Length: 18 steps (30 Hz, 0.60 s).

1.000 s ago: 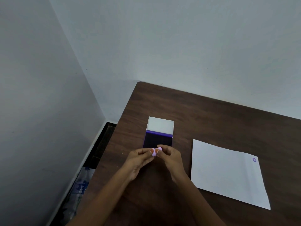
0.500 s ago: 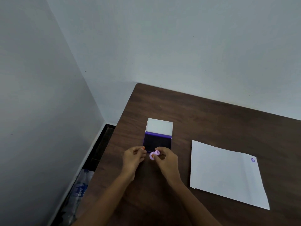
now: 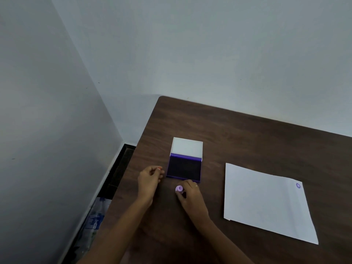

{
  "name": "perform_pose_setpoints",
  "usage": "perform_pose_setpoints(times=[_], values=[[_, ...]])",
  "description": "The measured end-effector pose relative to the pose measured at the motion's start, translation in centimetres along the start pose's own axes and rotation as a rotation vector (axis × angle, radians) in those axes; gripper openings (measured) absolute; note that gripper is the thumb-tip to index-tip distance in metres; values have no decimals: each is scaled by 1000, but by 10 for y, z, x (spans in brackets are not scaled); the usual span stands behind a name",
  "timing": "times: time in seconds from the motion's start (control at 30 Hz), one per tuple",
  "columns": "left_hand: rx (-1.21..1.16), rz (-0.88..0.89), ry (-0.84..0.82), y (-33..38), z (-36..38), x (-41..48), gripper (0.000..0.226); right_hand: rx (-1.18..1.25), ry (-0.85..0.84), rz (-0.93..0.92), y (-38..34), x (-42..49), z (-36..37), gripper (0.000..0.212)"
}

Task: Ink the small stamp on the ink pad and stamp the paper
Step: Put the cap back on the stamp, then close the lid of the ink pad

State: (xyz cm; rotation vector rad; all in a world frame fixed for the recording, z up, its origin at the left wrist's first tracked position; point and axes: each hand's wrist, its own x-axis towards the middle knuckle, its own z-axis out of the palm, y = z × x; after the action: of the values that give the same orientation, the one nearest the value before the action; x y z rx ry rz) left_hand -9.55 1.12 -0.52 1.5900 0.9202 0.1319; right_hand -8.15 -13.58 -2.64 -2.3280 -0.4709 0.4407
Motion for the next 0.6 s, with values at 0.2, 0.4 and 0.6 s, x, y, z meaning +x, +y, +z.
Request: perform_pose_setpoints(times=[0.2,0.4,0.6], values=[[80,36,18,6,8,5,13,107,57,-9,2,0,-10,38],[110,75,32,26,25,22,27,322,384,185,4,35,-45,22],[198,46,-103,44,50,39,42,287,253,333,8,76,-57,52]])
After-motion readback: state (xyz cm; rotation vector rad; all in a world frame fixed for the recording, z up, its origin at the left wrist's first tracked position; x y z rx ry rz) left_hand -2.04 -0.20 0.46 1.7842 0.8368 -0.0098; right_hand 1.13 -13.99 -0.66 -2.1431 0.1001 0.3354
